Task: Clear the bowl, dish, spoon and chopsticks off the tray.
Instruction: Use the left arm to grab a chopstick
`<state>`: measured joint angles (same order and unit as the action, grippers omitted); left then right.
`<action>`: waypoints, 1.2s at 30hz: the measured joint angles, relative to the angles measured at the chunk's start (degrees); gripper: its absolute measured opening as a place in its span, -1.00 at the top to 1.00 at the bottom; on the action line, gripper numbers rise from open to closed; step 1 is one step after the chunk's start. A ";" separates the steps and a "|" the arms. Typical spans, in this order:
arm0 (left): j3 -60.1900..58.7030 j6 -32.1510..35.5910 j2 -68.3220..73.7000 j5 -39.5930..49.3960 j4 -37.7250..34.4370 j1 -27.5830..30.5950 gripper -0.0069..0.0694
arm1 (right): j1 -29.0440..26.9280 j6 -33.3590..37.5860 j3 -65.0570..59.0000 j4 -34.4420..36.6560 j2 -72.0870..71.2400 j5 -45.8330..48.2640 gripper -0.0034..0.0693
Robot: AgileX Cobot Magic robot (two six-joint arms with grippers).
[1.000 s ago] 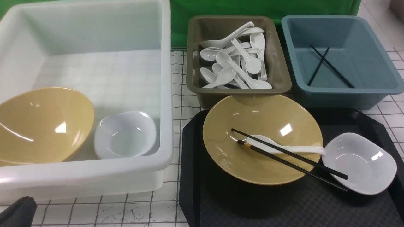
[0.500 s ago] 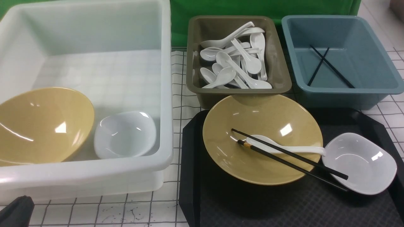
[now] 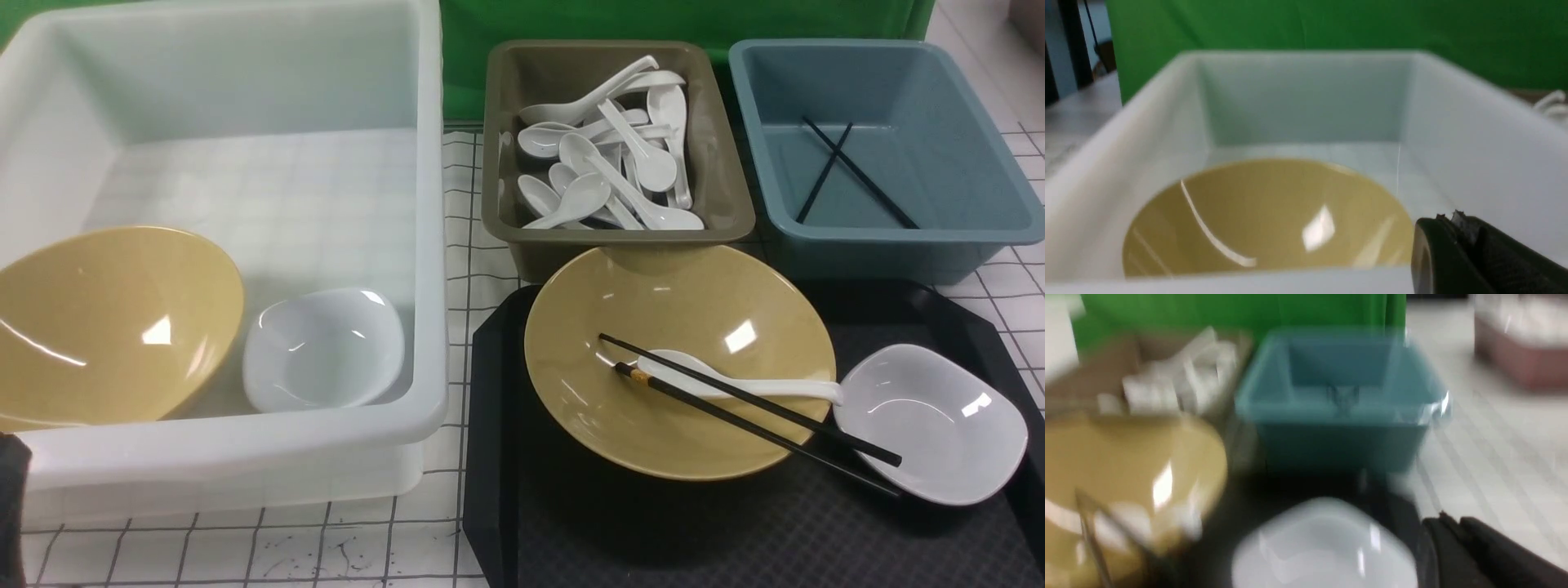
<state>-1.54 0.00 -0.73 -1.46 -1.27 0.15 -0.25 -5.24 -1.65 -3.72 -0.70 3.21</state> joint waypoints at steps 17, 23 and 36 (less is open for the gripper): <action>1.23 -9.53 -0.05 -44.88 -1.65 0.00 0.83 | 0.00 -14.02 0.81 -0.21 -0.05 -36.97 0.63; 25.20 -16.95 4.05 -15.03 3.88 0.00 0.83 | 0.00 -6.66 16.36 -0.21 4.00 -19.64 0.75; 49.72 -6.87 48.53 29.76 -3.18 -9.77 0.83 | 0.59 15.59 35.31 3.33 30.83 39.68 0.77</action>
<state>48.18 -6.87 47.80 28.30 -4.45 -9.62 0.34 10.35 33.67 -0.40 30.13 42.89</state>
